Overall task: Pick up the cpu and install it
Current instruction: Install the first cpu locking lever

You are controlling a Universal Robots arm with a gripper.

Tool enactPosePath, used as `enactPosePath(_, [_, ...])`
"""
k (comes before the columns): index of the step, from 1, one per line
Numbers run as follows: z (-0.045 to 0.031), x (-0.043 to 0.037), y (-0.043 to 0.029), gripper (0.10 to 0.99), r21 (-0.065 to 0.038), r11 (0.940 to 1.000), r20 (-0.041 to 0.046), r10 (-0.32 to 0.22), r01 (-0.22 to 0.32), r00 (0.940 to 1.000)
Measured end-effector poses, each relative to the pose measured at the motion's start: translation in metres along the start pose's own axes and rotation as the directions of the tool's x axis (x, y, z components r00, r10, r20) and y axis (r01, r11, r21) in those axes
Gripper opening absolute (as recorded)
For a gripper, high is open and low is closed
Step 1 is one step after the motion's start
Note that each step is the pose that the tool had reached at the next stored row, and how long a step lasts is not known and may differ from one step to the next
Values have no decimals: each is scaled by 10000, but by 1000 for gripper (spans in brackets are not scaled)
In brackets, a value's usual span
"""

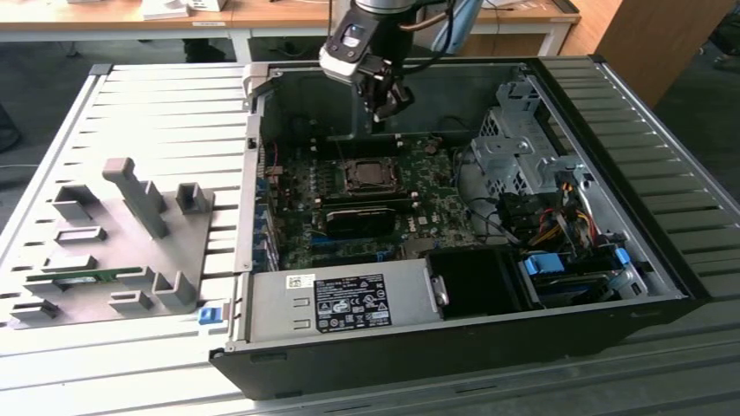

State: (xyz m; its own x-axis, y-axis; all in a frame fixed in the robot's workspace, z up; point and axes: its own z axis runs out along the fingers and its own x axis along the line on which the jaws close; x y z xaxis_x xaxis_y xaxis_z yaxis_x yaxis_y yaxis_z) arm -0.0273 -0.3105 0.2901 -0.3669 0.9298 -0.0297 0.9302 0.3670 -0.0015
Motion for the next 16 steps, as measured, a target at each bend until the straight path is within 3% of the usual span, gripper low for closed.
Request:
enactPosePath(7, [2, 0, 0, 106, -33, 9943, 3, -1070, 1070, 9943])
enactPosePath(16, [3, 0, 0, 106, -68, 9733, 11, -2295, 2295, 9733])
